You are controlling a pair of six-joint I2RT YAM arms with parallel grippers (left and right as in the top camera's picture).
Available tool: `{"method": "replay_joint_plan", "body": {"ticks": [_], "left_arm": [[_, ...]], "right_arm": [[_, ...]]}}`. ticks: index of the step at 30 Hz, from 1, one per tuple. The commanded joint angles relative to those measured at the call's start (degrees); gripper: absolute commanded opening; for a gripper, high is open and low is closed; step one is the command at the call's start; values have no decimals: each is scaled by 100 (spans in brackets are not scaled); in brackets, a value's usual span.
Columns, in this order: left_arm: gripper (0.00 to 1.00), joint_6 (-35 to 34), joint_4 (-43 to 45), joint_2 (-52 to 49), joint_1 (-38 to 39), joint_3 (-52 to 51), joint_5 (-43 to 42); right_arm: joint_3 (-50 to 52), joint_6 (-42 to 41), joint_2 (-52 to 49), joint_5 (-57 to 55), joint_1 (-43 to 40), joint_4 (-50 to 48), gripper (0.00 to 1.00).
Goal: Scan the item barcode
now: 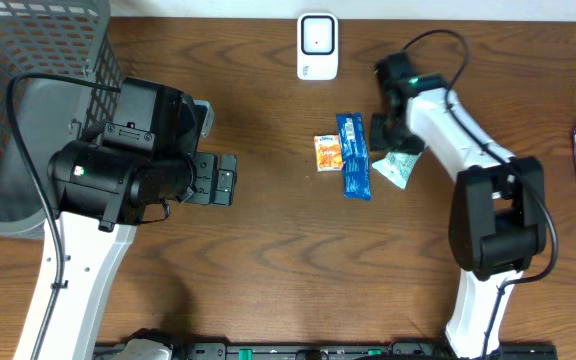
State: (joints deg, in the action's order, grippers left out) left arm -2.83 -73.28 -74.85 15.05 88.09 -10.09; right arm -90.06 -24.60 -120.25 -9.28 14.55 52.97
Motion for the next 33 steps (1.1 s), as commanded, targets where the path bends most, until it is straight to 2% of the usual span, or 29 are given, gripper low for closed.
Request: {"method": "replay_joint_plan", "body": {"ticks": [1, 4, 9, 13, 19, 23, 28, 33], "left_arm": [[98, -4, -22, -17, -31, 52, 72], [98, -4, -22, -17, -31, 52, 72], [98, -4, -22, -17, -31, 52, 72], [98, -4, -22, -17, -31, 52, 72], [98, -4, -22, -17, -31, 52, 72], [98, -4, -22, -17, -31, 52, 72], [98, -4, -22, -17, -31, 52, 72], [98, -4, -22, -17, -31, 52, 72]], "right_arm": [[452, -702, 105, -977, 144, -262, 48], [894, -778, 105, -1080, 229, -809, 39], [1099, -817, 107, -999, 221, -1016, 1], [887, -752, 127, -538, 214, -909, 1], [175, -15, 186, 728, 42, -675, 1], [-282, 407, 186, 1786, -264, -529, 1], [-262, 638, 184, 2957, -793, -553, 1], [-85, 1088, 184, 3012, -1082, -450, 2]]}}
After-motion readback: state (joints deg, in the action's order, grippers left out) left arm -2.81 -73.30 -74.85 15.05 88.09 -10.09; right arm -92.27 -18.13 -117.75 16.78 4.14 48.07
